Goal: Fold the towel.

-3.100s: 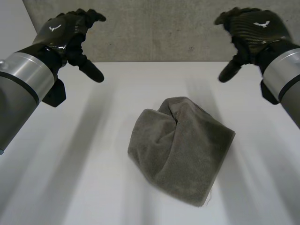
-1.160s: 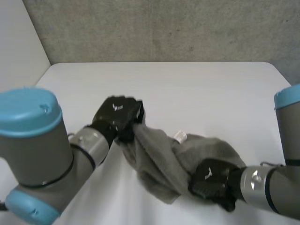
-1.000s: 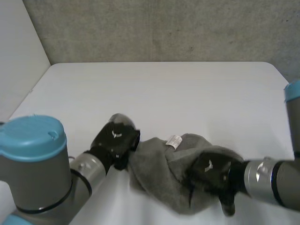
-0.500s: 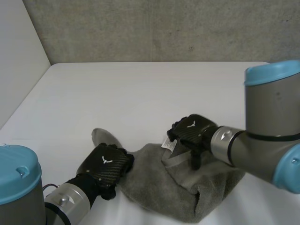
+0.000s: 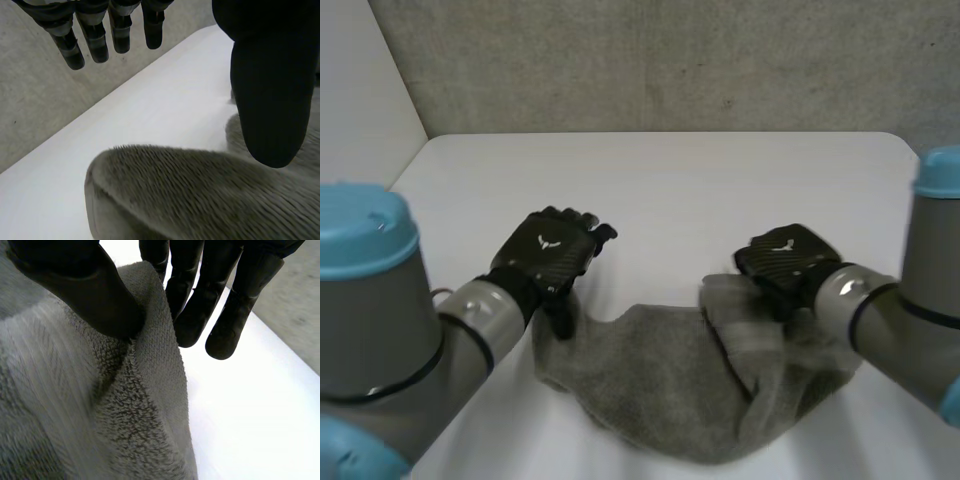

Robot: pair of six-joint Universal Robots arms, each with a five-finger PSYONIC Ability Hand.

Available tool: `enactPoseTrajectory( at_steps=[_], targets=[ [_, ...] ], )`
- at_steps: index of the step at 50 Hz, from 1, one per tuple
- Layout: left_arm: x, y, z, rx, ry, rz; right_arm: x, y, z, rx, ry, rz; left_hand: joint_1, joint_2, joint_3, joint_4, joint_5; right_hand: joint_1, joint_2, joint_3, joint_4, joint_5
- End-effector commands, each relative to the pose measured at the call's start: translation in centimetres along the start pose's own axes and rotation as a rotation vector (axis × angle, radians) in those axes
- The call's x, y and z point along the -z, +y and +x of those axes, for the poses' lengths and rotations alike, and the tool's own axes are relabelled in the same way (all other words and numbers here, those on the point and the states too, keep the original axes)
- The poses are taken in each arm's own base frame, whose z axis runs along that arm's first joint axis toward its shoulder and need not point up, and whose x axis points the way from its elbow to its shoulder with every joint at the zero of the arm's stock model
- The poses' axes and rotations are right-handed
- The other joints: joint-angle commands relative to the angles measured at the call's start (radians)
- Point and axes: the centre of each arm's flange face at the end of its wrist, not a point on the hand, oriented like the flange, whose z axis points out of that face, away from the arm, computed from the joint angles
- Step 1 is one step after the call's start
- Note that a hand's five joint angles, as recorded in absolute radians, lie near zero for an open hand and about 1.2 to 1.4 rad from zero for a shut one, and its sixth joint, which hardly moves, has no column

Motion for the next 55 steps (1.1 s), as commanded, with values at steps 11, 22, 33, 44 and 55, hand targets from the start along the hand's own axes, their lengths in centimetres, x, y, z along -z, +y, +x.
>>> enactPoseTrajectory(
  at_steps=[11, 22, 33, 44, 55],
  targets=[
    [-2.3, 5.1, -0.5, -0.042, 0.112, -0.357, 1.0, 5.7, 3.4, 0.152, 0.098, -0.158, 0.206, 0.208, 0.208, 0.207, 0.199, 0.058, 0.061, 0.060, 0.058, 0.060],
    [-2.8, 5.4, -2.5, -0.173, 0.086, -0.374, 0.2, 3.5, 5.1, 0.217, 0.148, -0.094, 1.063, 1.065, 1.065, 1.065, 1.057, 0.058, 0.061, 0.060, 0.058, 0.060],
    [-7.2, -6.7, -7.5, -0.203, -0.193, 0.175, -0.3, -10.7, 14.7, -0.055, 0.482, 0.617, 1.201, 1.203, 1.203, 1.202, 1.194, 0.058, 0.061, 0.060, 0.058, 0.060],
    [-2.9, -14.6, -10.9, 0.017, -0.466, 0.730, 1.3, -13.2, 18.2, -0.245, 0.499, 0.918, 1.201, 1.203, 1.203, 1.202, 1.194, 0.058, 0.061, 0.060, 0.058, 0.060],
    [-4.8, -3.7, -7.1, 0.033, -0.321, 0.342, -3.8, -4.5, 12.0, -0.108, 0.191, 0.407, 1.201, 1.203, 1.203, 1.202, 1.194, 0.058, 0.061, 0.060, 0.058, 0.060]
  ],
)
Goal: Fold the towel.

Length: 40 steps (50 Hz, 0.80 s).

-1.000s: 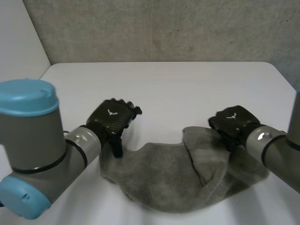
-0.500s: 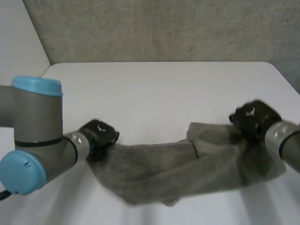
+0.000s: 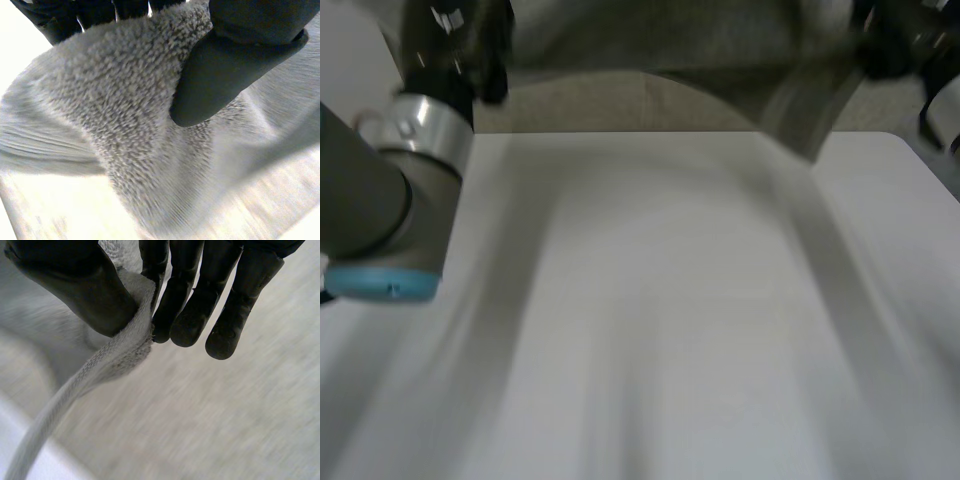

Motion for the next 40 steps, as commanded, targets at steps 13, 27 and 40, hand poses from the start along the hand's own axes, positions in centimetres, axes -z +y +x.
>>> enactPoseTrajectory(
  at_steps=[13, 27, 40],
  targets=[
    [12.6, 12.9, 3.8, -0.013, 0.249, -0.563, 11.1, 14.3, -2.3, 0.488, -0.403, -0.678, 0.213, 0.180, 0.180, 0.179, 0.201, 0.056, 0.061, 0.054, 0.058, 0.060],
    [14.9, 12.1, 4.0, -0.007, 0.290, -0.614, 12.5, 11.4, 1.0, 0.532, -0.325, -0.782, 0.213, 0.180, 0.180, 0.179, 0.201, -1.165, -1.161, -1.168, -1.164, -1.161],
    [16.8, 8.8, 4.4, -0.009, 0.328, -0.548, 7.8, 5.1, -2.6, 0.169, -0.238, -0.562, 0.213, 0.180, 0.180, 0.179, 0.201, -1.165, -1.161, -1.168, -1.164, -1.161]
  ],
)
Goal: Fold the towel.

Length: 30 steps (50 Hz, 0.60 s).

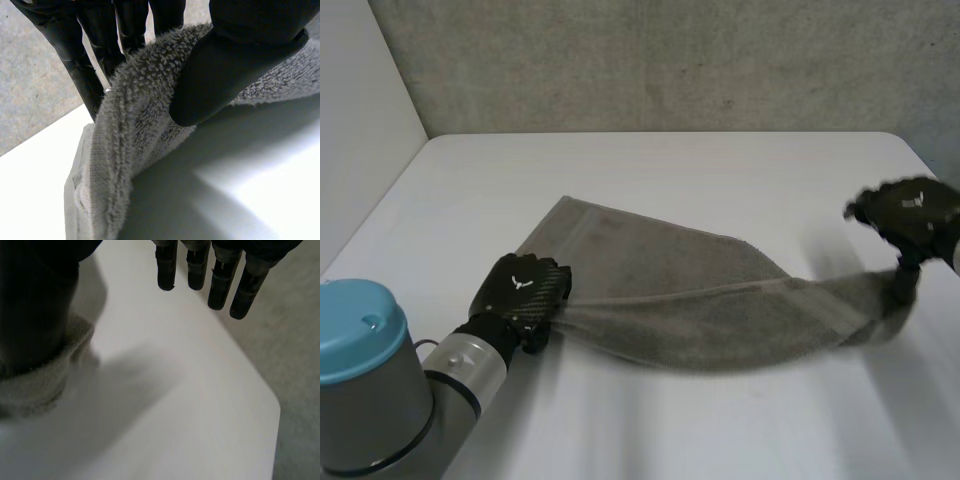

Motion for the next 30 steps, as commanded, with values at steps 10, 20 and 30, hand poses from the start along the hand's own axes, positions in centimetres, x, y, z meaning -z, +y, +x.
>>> enactPoseTrajectory(
  at_steps=[10, 20, 30],
  targets=[
    [2.7, -1.6, 0.6, -0.019, 0.011, 0.067, -4.6, -6.0, -10.2, -0.155, -0.393, -0.009, 0.209, 0.180, 0.179, 0.178, 0.201, 0.038, 0.017, 0.019, 0.004, 0.032],
    [3.0, -1.7, 0.5, -0.019, 0.010, 0.063, -7.0, -5.8, -13.2, -0.220, -0.489, -0.064, 0.209, 0.180, 0.179, 0.178, 0.201, 0.085, 0.064, 0.066, 0.051, 0.079],
    [3.5, -3.0, 0.0, -0.017, -0.010, 0.115, -8.2, -4.1, -15.6, -0.214, -0.533, -0.116, 0.209, 0.180, 0.179, 0.178, 0.201, 0.390, 0.369, 0.372, 0.356, 0.384]
  ],
)
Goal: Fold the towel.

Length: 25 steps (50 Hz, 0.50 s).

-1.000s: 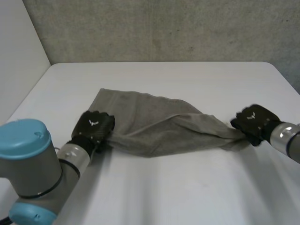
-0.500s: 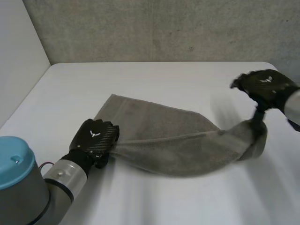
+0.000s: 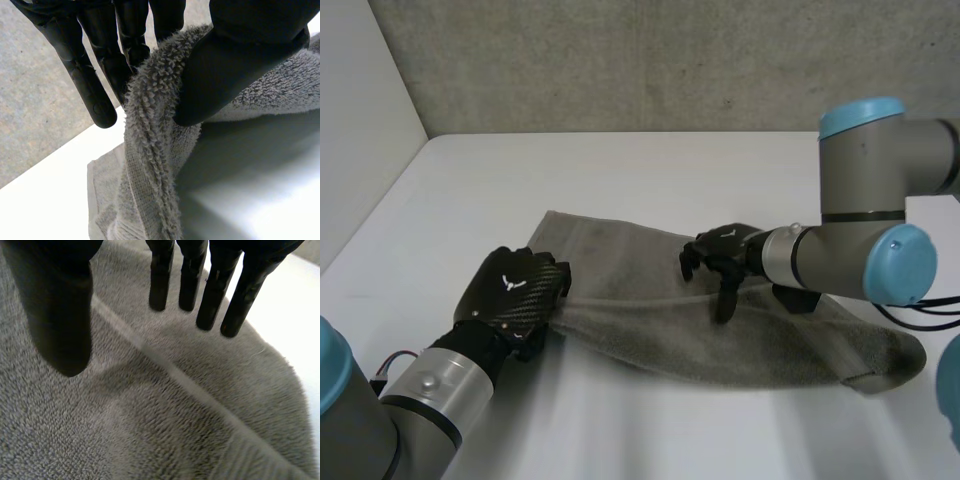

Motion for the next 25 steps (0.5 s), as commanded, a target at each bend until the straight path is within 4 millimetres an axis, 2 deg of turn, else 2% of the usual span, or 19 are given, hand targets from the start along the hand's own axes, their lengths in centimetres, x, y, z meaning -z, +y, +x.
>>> enactPoseTrajectory(
  at_steps=[1, 13, 14, 15, 16, 18, 21, 23, 24, 25],
  targets=[
    [0.2, -1.0, -0.4, 0.000, -0.019, 0.041, -1.2, 1.1, -0.5, 0.000, -0.021, -0.029, 0.209, 0.179, 0.179, 0.178, 0.201, 0.085, 0.088, 0.088, 0.088, 0.077],
    [-0.2, -1.6, -0.9, 0.002, -0.033, 0.061, -1.1, 1.2, -0.7, 0.001, -0.030, -0.034, 0.209, 0.179, 0.179, 0.178, 0.201, 0.073, 0.077, 0.076, 0.076, 0.065],
    [-0.2, -1.6, -0.9, 0.002, -0.033, 0.061, -1.1, 1.2, -0.7, 0.001, -0.030, -0.034, 0.209, 0.179, 0.179, 0.178, 0.201, 0.134, 0.138, 0.137, 0.137, 0.126],
    [-0.2, -1.6, -0.9, 0.002, -0.034, 0.064, -1.2, 1.3, -0.7, 0.000, -0.031, -0.037, 0.209, 0.179, 0.179, 0.178, 0.201, 0.289, 0.292, 0.292, 0.292, 0.281],
    [-0.2, -1.6, -0.9, 0.002, -0.034, 0.064, -1.2, 1.3, -0.7, 0.000, -0.031, -0.037, 0.209, 0.179, 0.179, 0.178, 0.201, 0.290, 0.294, 0.293, 0.293, 0.283],
    [-0.3, -1.7, -1.0, 0.000, -0.037, 0.070, -1.2, 1.3, -0.6, 0.003, -0.025, -0.042, 0.209, 0.179, 0.179, 0.178, 0.201, 0.858, 0.862, 0.862, 0.862, 0.851],
    [-0.9, -1.8, -1.3, 0.001, -0.049, 0.079, -1.2, 1.2, -0.4, 0.010, -0.017, -0.038, 0.209, 0.179, 0.179, 0.178, 0.201, 0.862, 0.865, 0.865, 0.865, 0.854],
    [-1.4, -2.3, -1.6, 0.000, -0.059, 0.099, -0.8, -0.2, 0.3, 0.053, 0.018, 0.006, 0.209, 0.179, 0.179, 0.178, 0.201, 0.862, 0.865, 0.865, 0.865, 0.854],
    [-1.4, -2.3, -1.6, 0.000, -0.059, 0.099, -0.8, -0.2, 0.3, 0.053, 0.019, 0.007, 0.209, 0.179, 0.179, 0.178, 0.201, 0.862, 0.865, 0.865, 0.865, 0.854],
    [-2.2, -2.8, -2.1, 0.000, -0.074, 0.128, -0.2, -1.7, 1.2, 0.079, 0.068, 0.053, 0.209, 0.179, 0.179, 0.178, 0.201, 0.862, 0.865, 0.865, 0.865, 0.854]
  ],
)
